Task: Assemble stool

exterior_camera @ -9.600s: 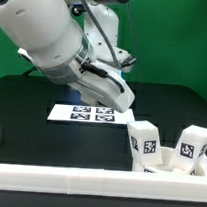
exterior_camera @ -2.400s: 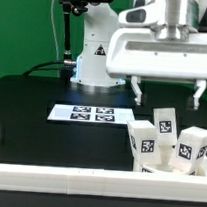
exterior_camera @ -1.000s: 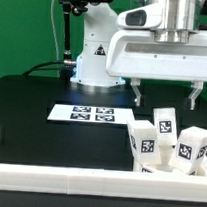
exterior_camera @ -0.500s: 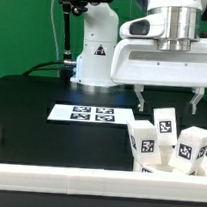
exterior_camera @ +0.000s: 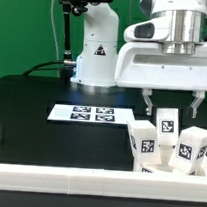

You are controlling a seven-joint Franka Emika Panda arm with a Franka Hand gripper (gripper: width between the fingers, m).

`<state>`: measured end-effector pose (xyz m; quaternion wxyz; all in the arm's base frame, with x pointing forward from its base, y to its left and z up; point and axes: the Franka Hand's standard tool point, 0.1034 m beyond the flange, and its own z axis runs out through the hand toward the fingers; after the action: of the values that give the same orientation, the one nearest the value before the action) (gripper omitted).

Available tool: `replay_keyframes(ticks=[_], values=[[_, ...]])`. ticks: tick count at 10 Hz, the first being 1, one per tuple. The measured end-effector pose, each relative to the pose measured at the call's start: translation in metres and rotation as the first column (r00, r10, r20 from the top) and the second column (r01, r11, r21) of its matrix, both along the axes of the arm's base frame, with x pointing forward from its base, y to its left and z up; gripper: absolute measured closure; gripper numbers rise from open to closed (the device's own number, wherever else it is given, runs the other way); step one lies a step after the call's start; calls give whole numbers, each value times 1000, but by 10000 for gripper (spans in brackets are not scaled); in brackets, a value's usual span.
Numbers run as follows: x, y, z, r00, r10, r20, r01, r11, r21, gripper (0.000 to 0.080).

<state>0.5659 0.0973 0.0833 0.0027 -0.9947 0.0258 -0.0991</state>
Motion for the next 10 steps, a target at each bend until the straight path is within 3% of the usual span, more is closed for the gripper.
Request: replay_keyframes(ticks=[1,6,8,10], values=[[0,0,0,1000,0,0,0,1000,0,462],[0,0,0,1000,-28,0,28,1000,5,462],[-2,0,0,971,-230,-65,234,971,53,461],[0,-2,-1,940,-326,-100,333,941,64,461]])
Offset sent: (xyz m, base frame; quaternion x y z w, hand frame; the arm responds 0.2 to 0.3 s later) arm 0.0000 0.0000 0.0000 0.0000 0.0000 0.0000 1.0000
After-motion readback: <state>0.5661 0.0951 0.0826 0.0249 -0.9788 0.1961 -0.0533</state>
